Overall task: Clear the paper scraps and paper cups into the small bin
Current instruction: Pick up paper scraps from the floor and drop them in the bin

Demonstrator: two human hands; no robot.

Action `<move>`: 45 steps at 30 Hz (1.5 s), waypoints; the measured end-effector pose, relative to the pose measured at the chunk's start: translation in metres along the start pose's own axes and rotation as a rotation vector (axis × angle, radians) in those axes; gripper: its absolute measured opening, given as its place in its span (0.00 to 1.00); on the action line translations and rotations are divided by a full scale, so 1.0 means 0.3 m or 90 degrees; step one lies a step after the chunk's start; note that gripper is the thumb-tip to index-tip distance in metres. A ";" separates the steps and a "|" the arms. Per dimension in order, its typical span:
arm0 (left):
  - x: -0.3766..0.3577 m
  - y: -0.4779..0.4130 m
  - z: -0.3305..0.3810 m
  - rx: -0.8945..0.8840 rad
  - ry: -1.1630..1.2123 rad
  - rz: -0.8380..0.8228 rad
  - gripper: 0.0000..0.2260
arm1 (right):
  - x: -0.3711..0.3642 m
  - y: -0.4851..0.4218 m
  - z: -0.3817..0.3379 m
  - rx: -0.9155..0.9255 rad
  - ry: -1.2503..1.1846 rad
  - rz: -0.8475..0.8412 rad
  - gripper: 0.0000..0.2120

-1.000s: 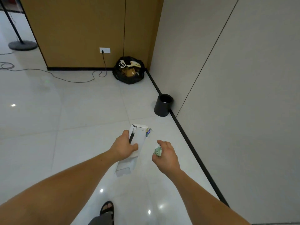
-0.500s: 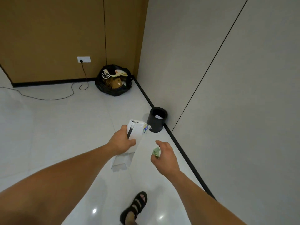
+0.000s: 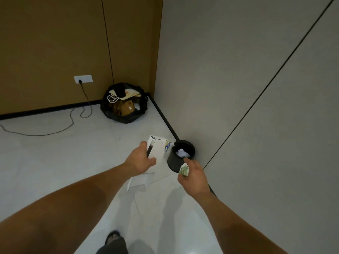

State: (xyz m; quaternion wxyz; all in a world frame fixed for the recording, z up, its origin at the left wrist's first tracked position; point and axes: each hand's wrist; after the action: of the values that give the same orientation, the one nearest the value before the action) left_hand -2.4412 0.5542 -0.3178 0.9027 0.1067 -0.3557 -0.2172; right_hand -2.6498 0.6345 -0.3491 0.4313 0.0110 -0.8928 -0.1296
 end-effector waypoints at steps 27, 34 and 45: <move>-0.320 -1.915 0.194 -0.024 -0.038 -0.286 0.16 | -0.014 -1.415 0.613 -0.340 -0.193 -0.005 0.28; -0.722 -2.311 -0.111 -0.015 0.060 -0.304 0.22 | -0.335 -1.790 1.005 -0.375 -0.172 -0.011 0.28; -1.040 -2.520 -0.604 -0.043 -0.027 -0.366 0.22 | -0.801 -1.981 1.365 -0.437 -0.118 -0.009 0.31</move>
State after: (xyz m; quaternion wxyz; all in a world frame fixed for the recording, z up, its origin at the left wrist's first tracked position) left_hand -2.7591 0.0396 -0.8975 0.7995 0.1681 -0.3222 -0.4782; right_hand -2.8704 0.1828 -0.9199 0.3260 -0.1404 -0.8325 -0.4253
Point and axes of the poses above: each hand's wrist, its own y-axis away from the middle knuckle, its own x-axis out of the back of the hand, z = x × y, and after that the axes turned 10 degrees about -z, right-handed
